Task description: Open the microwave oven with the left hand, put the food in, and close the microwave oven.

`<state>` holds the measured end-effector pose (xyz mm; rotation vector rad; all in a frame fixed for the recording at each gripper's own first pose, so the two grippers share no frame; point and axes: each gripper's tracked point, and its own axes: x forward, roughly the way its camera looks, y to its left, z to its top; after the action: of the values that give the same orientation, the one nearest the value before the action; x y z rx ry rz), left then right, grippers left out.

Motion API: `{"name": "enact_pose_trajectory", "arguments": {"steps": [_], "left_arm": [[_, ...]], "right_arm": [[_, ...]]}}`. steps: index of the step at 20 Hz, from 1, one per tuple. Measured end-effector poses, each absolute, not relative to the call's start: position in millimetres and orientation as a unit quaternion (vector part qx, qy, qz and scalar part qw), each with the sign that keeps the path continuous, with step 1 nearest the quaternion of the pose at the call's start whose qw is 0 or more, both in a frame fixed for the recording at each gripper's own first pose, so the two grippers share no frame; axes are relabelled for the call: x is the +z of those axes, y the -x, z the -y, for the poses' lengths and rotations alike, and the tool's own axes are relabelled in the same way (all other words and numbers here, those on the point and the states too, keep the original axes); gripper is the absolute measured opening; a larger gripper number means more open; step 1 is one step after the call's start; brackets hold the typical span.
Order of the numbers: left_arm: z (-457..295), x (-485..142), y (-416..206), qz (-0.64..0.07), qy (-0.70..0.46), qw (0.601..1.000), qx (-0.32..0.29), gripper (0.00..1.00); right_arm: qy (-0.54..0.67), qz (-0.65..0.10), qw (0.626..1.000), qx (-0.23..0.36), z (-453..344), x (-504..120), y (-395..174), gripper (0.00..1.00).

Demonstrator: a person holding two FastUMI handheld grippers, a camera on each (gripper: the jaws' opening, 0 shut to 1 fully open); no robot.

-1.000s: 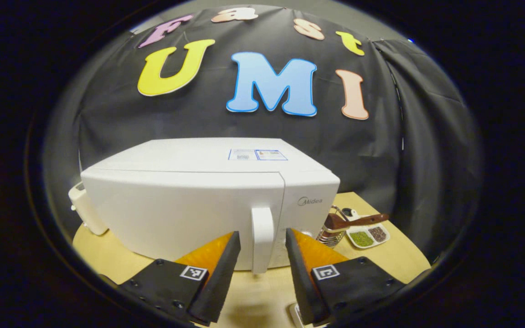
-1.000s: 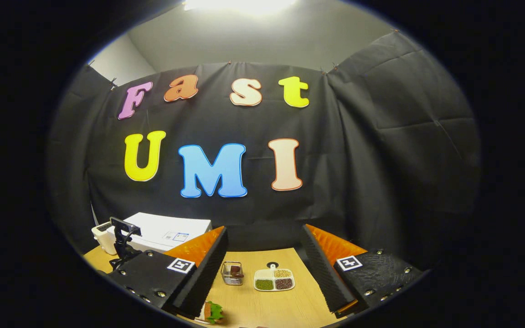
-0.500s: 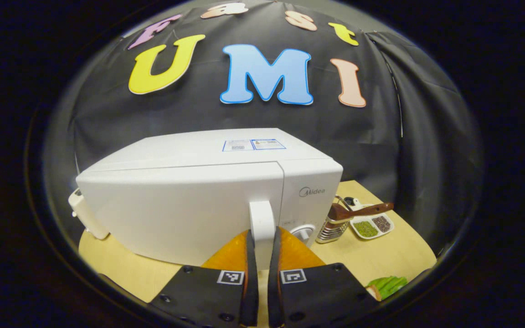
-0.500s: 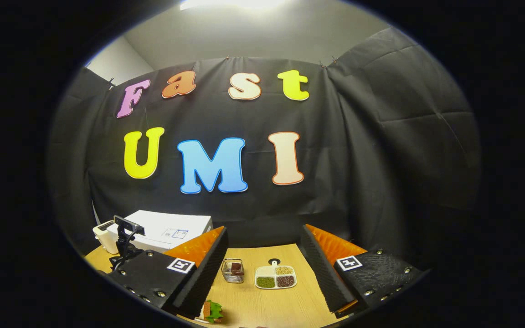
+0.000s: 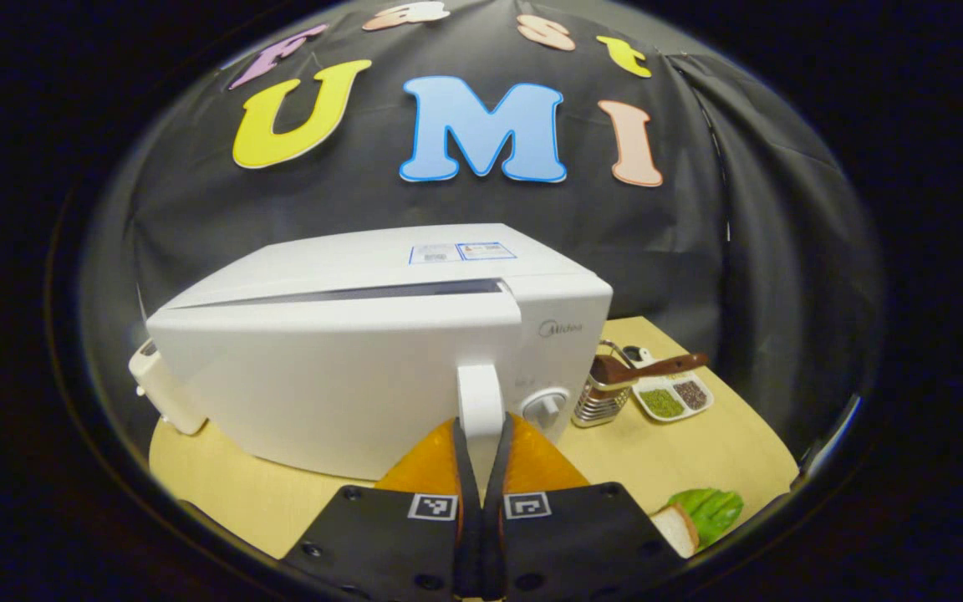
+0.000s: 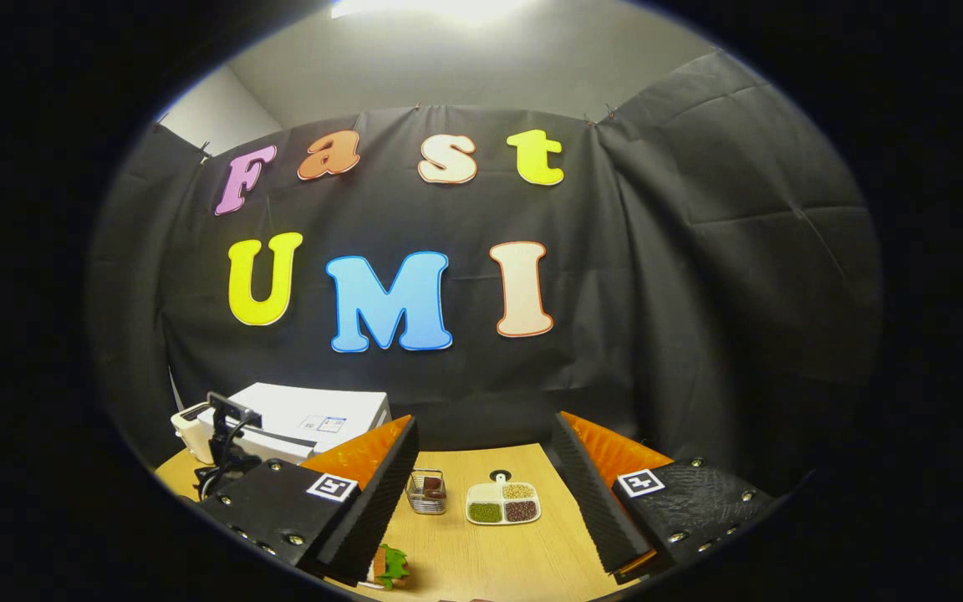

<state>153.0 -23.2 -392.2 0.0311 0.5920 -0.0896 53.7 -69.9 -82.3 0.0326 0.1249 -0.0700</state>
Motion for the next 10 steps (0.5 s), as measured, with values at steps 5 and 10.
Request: {"name": "enact_pose_trajectory", "arguments": {"steps": [5, 10], "left_arm": [[14, -387, -107, -0.306, -0.021, 0.949, -0.077, 0.06], [-6, -376, -49, -0.32, -0.023, 0.941, -0.109, 0.06]], "right_arm": [[-0.029, -0.062, 0.997, -0.02, 44, -81, -51, 0.97], [-0.031, -0.051, 0.998, 0.005, 5, -72, -29, 1.0]]}}
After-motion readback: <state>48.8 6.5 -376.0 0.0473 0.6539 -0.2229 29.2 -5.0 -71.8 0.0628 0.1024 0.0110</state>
